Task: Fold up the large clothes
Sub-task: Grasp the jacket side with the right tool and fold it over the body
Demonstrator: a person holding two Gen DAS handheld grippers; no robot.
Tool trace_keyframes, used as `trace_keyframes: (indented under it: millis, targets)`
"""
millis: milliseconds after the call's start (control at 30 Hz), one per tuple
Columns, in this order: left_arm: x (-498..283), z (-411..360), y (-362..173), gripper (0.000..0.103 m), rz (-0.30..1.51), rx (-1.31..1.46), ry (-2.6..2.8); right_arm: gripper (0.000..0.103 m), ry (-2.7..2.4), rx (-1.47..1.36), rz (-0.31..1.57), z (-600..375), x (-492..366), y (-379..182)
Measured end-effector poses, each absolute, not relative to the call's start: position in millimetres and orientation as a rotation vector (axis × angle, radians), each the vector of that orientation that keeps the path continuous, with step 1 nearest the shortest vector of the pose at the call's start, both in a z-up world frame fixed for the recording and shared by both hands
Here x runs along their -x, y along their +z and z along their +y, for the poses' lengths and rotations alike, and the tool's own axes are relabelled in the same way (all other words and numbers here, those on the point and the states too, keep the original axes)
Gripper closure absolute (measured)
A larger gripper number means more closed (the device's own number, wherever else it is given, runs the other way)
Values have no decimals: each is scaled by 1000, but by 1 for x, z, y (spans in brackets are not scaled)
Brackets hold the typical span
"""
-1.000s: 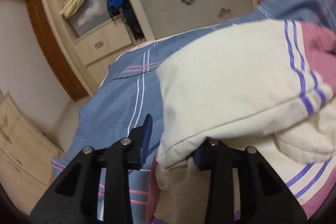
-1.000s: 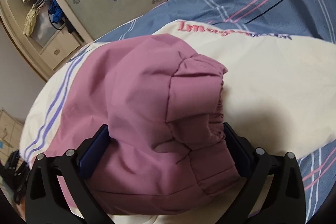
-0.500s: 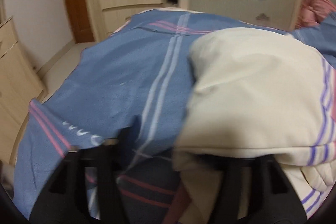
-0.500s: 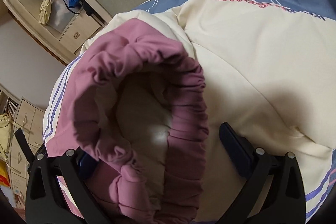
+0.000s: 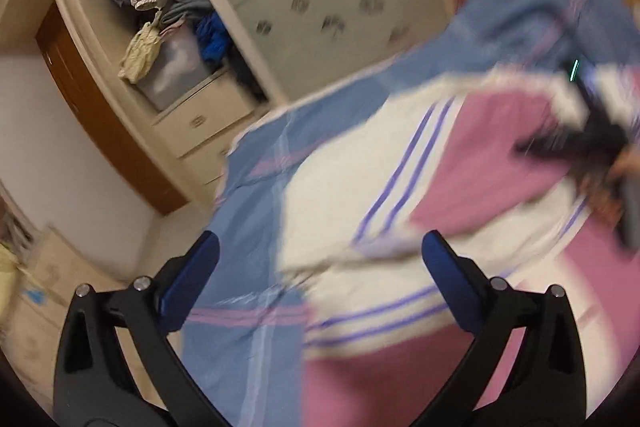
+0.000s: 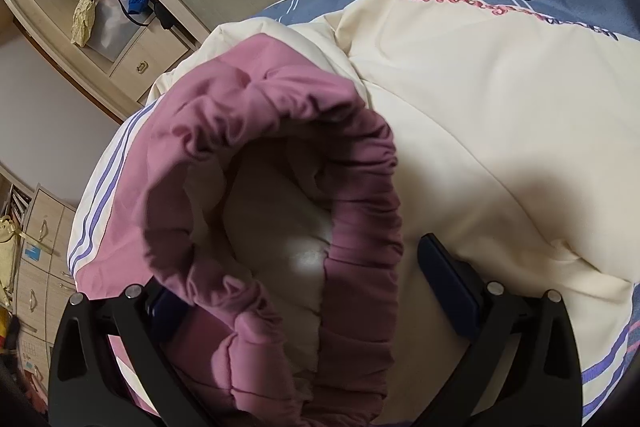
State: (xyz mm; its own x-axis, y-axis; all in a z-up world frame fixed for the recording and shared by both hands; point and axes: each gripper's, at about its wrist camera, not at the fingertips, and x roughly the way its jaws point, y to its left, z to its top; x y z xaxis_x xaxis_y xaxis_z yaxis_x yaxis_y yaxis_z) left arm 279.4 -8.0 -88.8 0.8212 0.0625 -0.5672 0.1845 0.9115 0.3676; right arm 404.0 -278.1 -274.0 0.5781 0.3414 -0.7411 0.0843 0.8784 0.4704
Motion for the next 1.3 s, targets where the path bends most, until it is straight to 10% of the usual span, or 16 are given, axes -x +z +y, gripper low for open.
trace_keyframes:
  millis: [200, 367, 700, 967, 1067, 1300]
  targets:
    - [-349, -43, -88, 2, 521, -136, 76, 1, 201, -519, 942, -289, -404, -278]
    - [-414, -23, -259, 2, 824, 107, 15, 1, 197, -542, 934, -291, -405, -278]
    - [-418, -20, -248, 2, 811, 107, -13, 1, 70, -574, 1003, -299, -389, -251]
    - [-424, -19, -252, 2, 810, 102, -20, 1, -71, -784, 416, -413, -273, -156]
    - [-424, -23, -250, 2, 813, 97, -13, 1, -255, -1002, 47, -476, -217, -207]
    - [-426, -26, -248, 2, 813, 96, -9, 4, -386, -1558, -124, -521, -191, -327]
